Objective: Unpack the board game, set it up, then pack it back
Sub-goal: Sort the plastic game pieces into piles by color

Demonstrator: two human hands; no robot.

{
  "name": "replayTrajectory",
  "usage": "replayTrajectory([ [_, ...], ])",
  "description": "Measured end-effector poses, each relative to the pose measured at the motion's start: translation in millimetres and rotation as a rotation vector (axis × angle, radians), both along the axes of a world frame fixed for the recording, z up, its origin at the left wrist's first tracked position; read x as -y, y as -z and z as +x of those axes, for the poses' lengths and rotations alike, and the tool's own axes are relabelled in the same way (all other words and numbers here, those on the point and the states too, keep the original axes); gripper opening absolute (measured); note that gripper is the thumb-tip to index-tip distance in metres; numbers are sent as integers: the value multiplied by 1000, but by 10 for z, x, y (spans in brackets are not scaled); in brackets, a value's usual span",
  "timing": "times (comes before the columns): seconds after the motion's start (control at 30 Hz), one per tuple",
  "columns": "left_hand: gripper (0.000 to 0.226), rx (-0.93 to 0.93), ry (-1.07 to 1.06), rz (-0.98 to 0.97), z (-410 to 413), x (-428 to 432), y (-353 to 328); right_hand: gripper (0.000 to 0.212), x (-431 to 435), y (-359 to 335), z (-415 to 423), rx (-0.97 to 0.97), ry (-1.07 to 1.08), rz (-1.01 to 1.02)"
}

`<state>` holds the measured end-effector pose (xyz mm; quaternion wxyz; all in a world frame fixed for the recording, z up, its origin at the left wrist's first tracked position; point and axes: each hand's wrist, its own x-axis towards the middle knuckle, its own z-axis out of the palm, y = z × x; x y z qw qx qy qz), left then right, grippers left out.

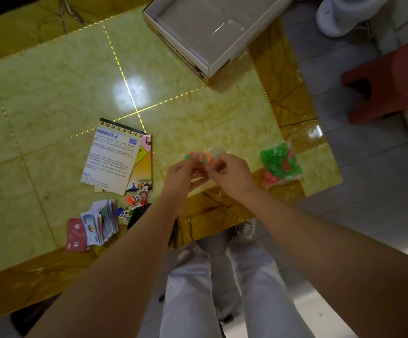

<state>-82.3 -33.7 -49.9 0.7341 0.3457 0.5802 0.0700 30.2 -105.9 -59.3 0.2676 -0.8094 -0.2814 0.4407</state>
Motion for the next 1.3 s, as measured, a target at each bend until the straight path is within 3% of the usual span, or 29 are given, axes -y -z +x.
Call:
replayTrajectory([
  [0.07,27,-84,-30,9,9,-17,8,11,16,-13,43,24,20,-8],
  [0.2,53,-215,-68,88,27,-23,3,8,95,-93,144,45,11,34],
  [0.33,6,-248,9,257,90,-48,-33,8,113,-158,252,56,17,80],
  [0.37,4,-257,2,289,117,-64,-50,9,102,-176,281,63,26,95],
  [0.53,16,-260,16,367,215,-111,-96,4,79,-218,404,98,104,149],
  [0.93,10,-345,111,425,196,-110,-80,9,162,-210,423,54,29,78],
  [1.13,8,-350,95,464,201,-149,-147,12,161,-262,444,-153,56,50],
  [1.3,9,-271,69,506,256,-176,-261,19,120,-305,458,-77,141,139],
])
